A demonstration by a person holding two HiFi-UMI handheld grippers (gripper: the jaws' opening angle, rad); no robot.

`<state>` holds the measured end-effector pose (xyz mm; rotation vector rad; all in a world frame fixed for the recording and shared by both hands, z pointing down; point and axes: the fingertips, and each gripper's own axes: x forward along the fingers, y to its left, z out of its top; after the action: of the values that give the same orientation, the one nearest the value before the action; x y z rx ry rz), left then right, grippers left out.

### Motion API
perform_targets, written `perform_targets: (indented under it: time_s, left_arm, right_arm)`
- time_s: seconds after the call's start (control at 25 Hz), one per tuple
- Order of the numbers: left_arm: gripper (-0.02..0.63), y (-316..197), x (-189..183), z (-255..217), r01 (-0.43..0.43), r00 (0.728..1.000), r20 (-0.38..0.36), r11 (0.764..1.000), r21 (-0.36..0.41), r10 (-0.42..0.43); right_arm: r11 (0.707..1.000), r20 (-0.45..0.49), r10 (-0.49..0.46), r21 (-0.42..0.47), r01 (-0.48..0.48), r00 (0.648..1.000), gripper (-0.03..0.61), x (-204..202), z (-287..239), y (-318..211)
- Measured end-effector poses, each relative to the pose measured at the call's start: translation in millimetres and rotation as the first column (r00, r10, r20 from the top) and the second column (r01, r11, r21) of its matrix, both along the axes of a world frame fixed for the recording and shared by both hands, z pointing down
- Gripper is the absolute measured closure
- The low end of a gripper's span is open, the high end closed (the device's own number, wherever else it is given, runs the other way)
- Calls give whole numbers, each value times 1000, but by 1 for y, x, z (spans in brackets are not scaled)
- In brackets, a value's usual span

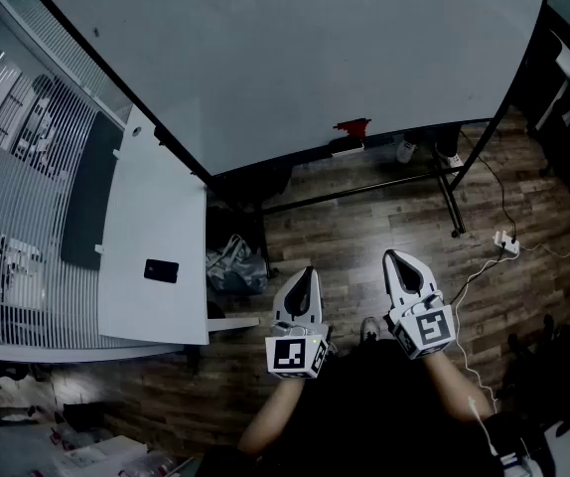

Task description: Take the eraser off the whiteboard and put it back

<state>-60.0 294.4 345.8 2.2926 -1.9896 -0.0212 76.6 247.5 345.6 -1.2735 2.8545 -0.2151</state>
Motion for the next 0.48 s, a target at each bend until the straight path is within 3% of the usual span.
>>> perform_targets:
  time_s: [0.48]
  left_arm:
    - [612, -3, 4, 5, 7, 1000, -5, 1000, -15, -7]
  right_arm:
    - [1000, -29, 6, -17, -7, 1000, 566, -1, 4, -3]
